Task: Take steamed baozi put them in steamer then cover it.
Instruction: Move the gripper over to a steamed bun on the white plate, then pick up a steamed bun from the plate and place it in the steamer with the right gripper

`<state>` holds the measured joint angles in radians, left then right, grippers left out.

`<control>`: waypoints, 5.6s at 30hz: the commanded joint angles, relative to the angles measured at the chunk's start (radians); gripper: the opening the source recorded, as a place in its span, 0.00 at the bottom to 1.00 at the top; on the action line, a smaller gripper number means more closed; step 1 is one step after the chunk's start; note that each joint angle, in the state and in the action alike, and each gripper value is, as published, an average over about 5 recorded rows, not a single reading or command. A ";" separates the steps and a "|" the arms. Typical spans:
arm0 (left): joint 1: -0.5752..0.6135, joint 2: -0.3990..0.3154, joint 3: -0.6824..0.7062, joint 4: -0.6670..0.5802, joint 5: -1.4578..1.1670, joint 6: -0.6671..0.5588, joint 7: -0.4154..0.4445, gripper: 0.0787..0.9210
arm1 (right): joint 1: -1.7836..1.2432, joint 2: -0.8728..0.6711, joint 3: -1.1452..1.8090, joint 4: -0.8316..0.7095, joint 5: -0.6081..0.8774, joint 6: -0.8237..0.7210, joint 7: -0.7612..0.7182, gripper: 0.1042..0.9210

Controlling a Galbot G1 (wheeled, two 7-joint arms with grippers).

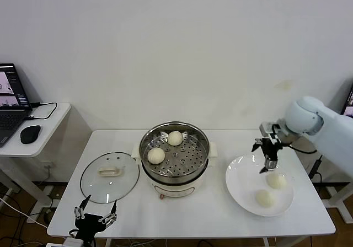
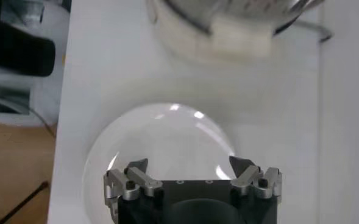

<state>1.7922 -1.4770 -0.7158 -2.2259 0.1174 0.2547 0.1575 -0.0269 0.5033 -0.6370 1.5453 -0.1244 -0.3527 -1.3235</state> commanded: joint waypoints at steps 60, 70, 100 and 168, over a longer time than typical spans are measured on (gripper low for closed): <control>-0.022 -0.008 0.025 0.020 0.036 0.009 0.004 0.88 | -0.380 0.069 0.234 -0.113 -0.197 0.042 0.055 0.61; -0.037 -0.010 0.014 0.020 0.031 0.008 -0.003 0.88 | -0.171 0.058 0.184 -0.112 -0.091 0.038 0.028 0.60; -0.057 -0.018 -0.034 0.040 -0.013 -0.007 -0.038 0.88 | 0.572 0.696 -0.271 -0.555 0.273 0.601 -0.084 0.51; -0.084 -0.029 -0.023 0.070 -0.028 -0.004 -0.027 0.88 | 0.415 0.741 -0.472 -0.214 -0.115 0.906 0.132 0.71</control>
<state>1.7105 -1.5055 -0.7406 -2.1572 0.0875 0.2482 0.1284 0.3725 1.2603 -1.1216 1.3083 -0.2531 0.5822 -1.1972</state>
